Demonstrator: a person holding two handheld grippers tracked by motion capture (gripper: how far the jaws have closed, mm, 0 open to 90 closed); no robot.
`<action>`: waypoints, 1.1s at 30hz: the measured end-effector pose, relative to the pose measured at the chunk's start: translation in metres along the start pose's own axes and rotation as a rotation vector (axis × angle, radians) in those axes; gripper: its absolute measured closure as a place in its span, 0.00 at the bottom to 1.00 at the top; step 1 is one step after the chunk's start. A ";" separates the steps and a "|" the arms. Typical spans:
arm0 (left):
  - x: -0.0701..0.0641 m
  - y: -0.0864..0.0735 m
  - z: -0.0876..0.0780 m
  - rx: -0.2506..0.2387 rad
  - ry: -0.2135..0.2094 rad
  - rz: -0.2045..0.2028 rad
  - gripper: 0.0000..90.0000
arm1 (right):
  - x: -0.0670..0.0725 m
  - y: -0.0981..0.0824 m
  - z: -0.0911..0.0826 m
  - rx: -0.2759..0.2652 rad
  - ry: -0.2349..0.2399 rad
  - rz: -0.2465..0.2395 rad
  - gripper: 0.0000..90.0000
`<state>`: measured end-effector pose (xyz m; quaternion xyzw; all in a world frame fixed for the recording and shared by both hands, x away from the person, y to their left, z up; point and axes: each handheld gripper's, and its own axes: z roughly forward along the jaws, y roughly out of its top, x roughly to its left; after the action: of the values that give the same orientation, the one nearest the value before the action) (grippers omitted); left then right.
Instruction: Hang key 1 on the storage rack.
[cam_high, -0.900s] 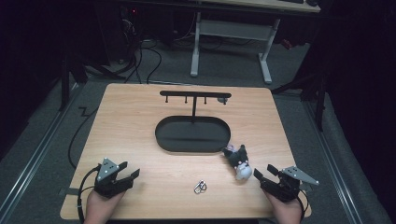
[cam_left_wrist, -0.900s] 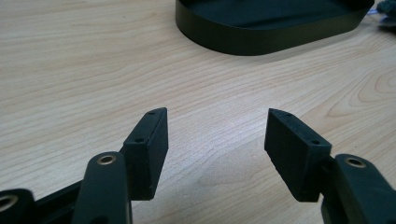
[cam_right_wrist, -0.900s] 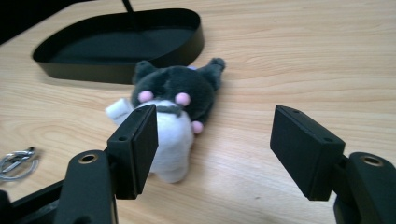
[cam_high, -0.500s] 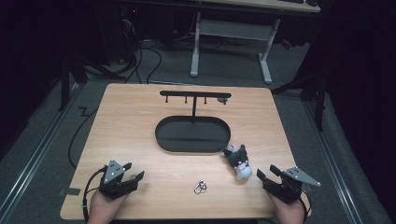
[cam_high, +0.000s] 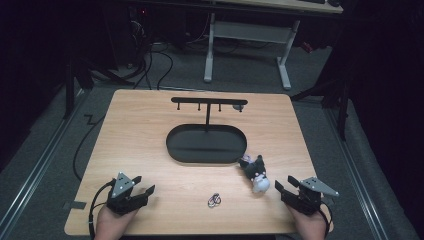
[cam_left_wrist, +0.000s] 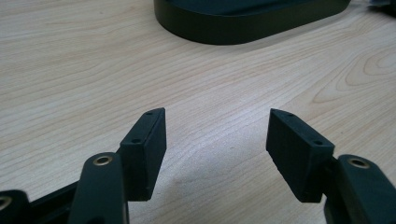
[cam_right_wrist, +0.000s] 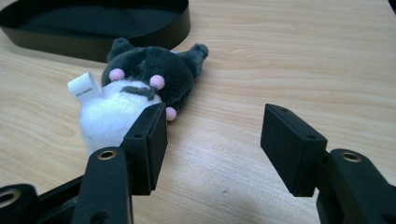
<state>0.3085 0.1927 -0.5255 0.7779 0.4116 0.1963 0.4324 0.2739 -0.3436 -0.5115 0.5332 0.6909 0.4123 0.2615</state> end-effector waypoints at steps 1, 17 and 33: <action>-0.001 0.000 0.000 -0.001 -0.004 0.001 0.43 | 0.002 0.000 0.000 -0.001 -0.006 -0.026 0.46; -0.005 0.002 0.003 0.009 -0.022 0.027 0.42 | 0.005 0.005 -0.002 0.018 -0.033 -0.066 0.47; -0.007 0.003 0.003 -0.002 -0.059 0.039 0.42 | 0.013 0.016 0.000 0.110 -0.044 -0.104 0.33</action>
<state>0.3081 0.1850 -0.5237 0.7907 0.3832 0.1819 0.4414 0.2778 -0.3298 -0.4968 0.5192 0.7333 0.3477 0.2679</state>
